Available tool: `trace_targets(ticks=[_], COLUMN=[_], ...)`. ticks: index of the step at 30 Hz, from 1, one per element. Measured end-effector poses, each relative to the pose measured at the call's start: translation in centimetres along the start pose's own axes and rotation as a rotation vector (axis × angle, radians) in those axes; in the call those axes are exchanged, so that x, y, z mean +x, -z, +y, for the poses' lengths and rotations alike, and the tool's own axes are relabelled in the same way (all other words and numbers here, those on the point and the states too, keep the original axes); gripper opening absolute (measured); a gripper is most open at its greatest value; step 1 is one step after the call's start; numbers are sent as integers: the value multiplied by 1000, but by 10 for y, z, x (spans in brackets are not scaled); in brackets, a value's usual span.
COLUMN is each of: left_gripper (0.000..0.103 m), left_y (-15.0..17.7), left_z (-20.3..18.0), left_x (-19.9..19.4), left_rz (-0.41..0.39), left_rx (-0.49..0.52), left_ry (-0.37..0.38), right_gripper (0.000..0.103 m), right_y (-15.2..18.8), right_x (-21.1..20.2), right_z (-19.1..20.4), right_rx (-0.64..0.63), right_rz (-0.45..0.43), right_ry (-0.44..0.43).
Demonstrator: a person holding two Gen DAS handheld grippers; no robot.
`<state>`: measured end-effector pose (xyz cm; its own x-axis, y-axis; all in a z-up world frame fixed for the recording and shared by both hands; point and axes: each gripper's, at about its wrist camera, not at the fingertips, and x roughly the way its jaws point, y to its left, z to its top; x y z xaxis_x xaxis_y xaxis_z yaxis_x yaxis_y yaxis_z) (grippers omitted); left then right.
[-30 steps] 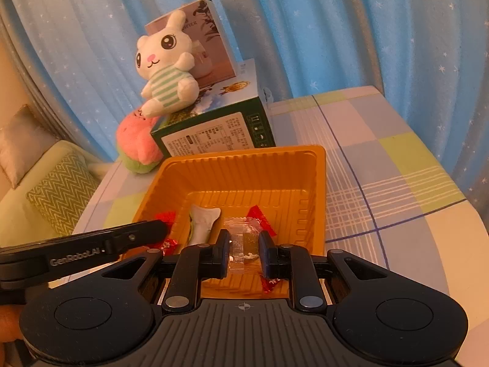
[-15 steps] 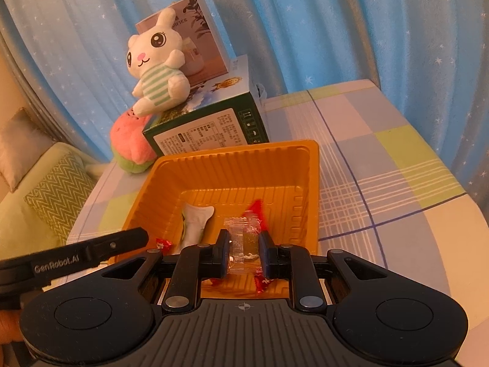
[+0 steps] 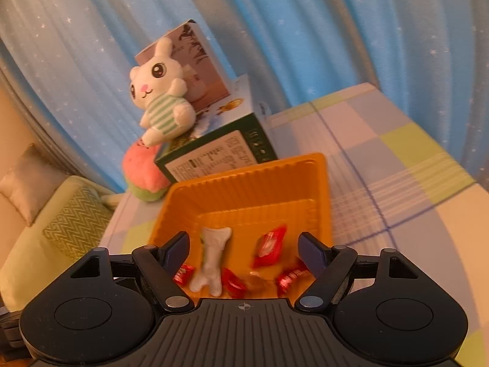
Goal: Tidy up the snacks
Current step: 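Open both tools to drop the snacks into the orange tray, then move both open tools back over the remaining snack pile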
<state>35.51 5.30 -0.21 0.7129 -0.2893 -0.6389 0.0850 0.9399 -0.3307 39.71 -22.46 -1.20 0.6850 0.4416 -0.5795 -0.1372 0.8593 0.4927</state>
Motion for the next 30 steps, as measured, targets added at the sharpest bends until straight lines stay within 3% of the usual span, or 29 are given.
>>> trace_targets(ticks=[19, 30], left_gripper=[51, 56], left_y=[73, 130], left_z=[-39, -42], left_x=[-129, -186], left_rz=[-73, -58], left_rx=[0, -35], left_ry=[-84, -105], right_gripper=[78, 78], right_y=[97, 147], right_x=[-136, -195], right_z=[19, 27], right_rx=[-85, -86], right_rz=[-1, -15], right_ry=[101, 114])
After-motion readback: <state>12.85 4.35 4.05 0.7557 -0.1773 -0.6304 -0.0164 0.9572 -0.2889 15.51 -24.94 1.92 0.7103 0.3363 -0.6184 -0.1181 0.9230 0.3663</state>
